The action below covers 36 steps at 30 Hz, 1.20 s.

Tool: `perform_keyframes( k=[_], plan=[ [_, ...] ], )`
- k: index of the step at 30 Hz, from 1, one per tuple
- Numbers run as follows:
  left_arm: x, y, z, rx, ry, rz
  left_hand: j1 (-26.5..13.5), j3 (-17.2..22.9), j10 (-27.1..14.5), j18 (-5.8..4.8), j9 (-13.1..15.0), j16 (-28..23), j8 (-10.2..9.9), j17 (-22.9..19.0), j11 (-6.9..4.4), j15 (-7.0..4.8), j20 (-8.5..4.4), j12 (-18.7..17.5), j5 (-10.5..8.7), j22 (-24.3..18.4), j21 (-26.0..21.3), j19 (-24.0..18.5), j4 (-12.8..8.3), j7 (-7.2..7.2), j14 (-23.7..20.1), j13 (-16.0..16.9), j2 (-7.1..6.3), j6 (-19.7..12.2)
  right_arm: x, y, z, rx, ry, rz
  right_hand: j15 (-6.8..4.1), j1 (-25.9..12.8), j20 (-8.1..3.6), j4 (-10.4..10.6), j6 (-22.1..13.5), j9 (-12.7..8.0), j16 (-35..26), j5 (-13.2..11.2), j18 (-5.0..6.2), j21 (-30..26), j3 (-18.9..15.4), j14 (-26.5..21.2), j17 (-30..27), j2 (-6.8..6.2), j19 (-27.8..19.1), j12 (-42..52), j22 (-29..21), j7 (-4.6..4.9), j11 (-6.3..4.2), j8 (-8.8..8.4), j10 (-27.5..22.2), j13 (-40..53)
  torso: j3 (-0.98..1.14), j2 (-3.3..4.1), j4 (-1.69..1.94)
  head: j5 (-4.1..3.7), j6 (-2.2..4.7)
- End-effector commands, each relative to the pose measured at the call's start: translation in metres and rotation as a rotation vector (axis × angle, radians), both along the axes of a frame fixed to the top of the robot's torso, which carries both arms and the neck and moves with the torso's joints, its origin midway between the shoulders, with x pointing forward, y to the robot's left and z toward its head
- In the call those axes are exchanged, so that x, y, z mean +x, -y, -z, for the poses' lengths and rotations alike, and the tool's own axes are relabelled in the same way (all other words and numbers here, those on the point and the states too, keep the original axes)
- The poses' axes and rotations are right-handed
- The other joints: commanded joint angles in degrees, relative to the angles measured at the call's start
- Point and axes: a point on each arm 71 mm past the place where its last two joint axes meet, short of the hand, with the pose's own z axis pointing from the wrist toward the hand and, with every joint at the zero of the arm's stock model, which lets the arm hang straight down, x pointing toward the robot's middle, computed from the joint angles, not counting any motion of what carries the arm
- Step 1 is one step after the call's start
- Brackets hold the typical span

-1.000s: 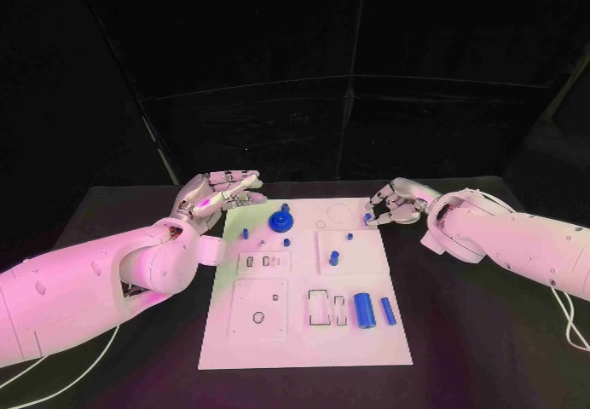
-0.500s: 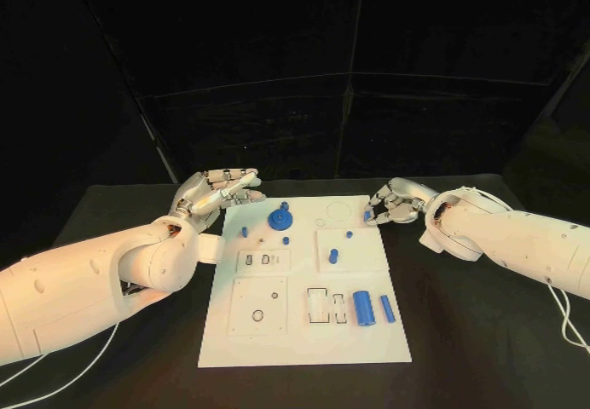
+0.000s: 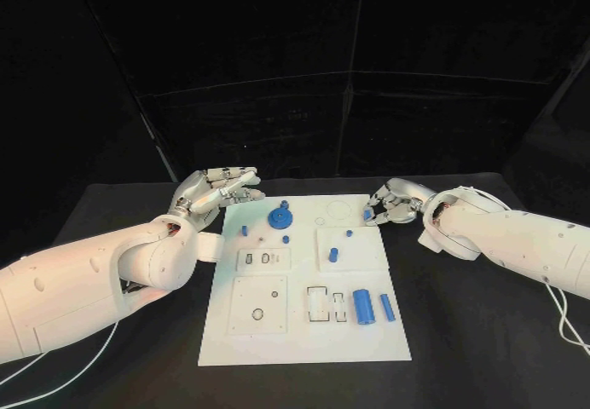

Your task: Assemble the parts on the task board

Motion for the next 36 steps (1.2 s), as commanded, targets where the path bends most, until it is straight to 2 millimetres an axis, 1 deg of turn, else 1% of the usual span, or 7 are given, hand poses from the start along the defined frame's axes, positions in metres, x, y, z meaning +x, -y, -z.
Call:
perform_keyframes(
  k=[1, 11, 16, 22, 27, 31, 36],
  plan=[
    [0.0, 0.001, -0.001, -0.005, 0.005, 0.009, 0.19, -0.11, 0.02, 0.76, -0.07, -0.18, -0.19, 0.1, 0.26, 0.06, -0.05, -0.18, 0.07, -0.06, -0.14, 0.42, -0.36, 0.31, 0.3, -0.06, 0.61, -0.06, 0.0, -0.002, 0.0, -0.005, -0.002, -0.005, -0.54, -0.04, -0.04, -0.05, 0.46, -0.02, 0.33, -0.36, 0.12, 0.38, 0.32, 5.19, 11.48, 0.85, 0.55, -0.19, 0.13, 0.03, -0.33, 0.21, 2.31, 7.29, 0.01, -0.01, -0.03, -0.07, -0.13],
    [0.0, 0.001, -0.001, -0.005, 0.004, 0.009, 0.19, -0.11, 0.02, 0.76, -0.07, -0.18, -0.19, 0.1, 0.26, 0.06, -0.05, -0.18, 0.07, -0.06, -0.14, 0.42, -0.36, 0.31, 0.3, -0.06, 0.61, -0.06, 0.002, -0.002, 0.0, -0.006, 0.001, 0.004, -1.03, -0.77, -0.41, -0.21, 2.76, 0.14, 0.32, -0.61, 0.11, 0.49, 1.94, 5.18, 11.44, 2.32, 0.65, -0.08, 0.3, -0.79, -0.99, 1.03, 2.46, 7.42, 0.01, -0.03, 0.0, -0.2, -0.35],
    [0.0, 0.0, -0.001, -0.004, 0.004, 0.008, 0.16, -0.11, 0.02, 0.76, -0.07, -0.24, -0.24, 0.11, 0.28, 0.08, -0.05, -0.24, 0.07, -0.09, -0.2, 0.43, -0.4, 0.33, 0.3, -0.06, 0.62, -0.07, 0.002, -0.003, 0.0, -0.011, 0.012, 0.013, -1.65, -0.91, -0.94, -0.85, 4.61, 0.42, 0.27, -0.69, 0.12, 0.47, 2.9, 5.16, 11.35, 2.36, 0.66, -0.18, 0.28, -1.63, -1.73, 1.79, 2.46, 7.36, 0.07, -0.05, -0.02, -0.4, -0.35],
    [0.0, 0.0, -0.001, -0.004, 0.004, 0.007, 0.16, -0.11, 0.02, 0.76, -0.07, -0.24, -0.24, 0.11, 0.28, 0.08, -0.05, -0.24, 0.07, -0.09, -0.2, 0.43, -0.4, 0.33, 0.3, -0.06, 0.62, -0.07, 0.001, -0.003, -0.003, -0.016, 0.056, 0.013, -2.05, -0.73, -1.35, -1.51, 5.47, 0.56, 0.32, -0.84, 0.0, 0.71, 4.03, 5.19, 11.51, 2.71, 0.98, -0.02, 0.85, -2.05, -2.14, 2.07, 2.67, 7.57, 0.05, -0.06, -0.08, -0.4, -0.35],
    [0.0, -0.001, -0.001, -0.002, 0.003, 0.004, 0.16, -0.11, 0.02, 0.76, -0.07, -0.24, -0.24, 0.11, 0.28, 0.08, -0.05, -0.24, 0.07, -0.09, -0.2, 0.43, -0.4, 0.33, 0.3, -0.06, 0.62, -0.07, -0.009, -0.006, -0.011, 0.005, 0.114, -0.009, -2.14, -2.47, -1.52, -1.05, 5.47, 0.52, 0.42, -0.36, -0.26, 1.24, 3.74, 5.26, 11.78, 1.7, 1.63, 0.09, 2.07, -2.07, -2.19, 1.88, 2.83, 7.72, 0.05, -0.17, -0.02, -0.43, -0.3],
    [0.0, -0.004, -0.001, 0.002, 0.001, -0.005, 0.13, -0.1, 0.02, 0.75, -0.07, -0.28, -0.27, 0.13, 0.29, 0.09, -0.04, -0.28, 0.07, -0.11, -0.24, 0.44, -0.4, 0.35, 0.3, -0.06, 0.65, -0.06, -0.022, -0.016, -0.02, 0.034, 0.165, -0.035, -2.19, -2.64, -1.56, -1.08, 5.58, 0.53, 0.44, -0.2, -0.34, 1.43, 3.84, 5.27, 11.82, 1.56, 1.86, -0.05, 2.5, -2.15, -2.25, 1.88, 2.74, 7.58, -0.06, -0.44, -0.47, -0.58, -0.11],
    [0.0, -0.006, -0.001, 0.004, 0.001, -0.009, 0.11, -0.11, 0.02, 0.75, -0.07, -0.29, -0.27, 0.13, 0.3, 0.09, -0.04, -0.29, 0.07, -0.11, -0.25, 0.44, -0.4, 0.37, 0.31, -0.06, 0.66, -0.06, -0.039, -0.036, -0.031, 0.068, 0.217, -0.067, -2.28, -2.72, -1.65, -1.32, 5.83, 0.57, 0.47, 0.37, -0.34, 1.43, 4.19, 5.28, 11.92, 1.26, 1.87, -0.48, 2.52, -2.26, -2.35, 1.9, 2.39, 7.15, -0.26, -0.94, -0.62, -0.56, -0.49]
  ],
)
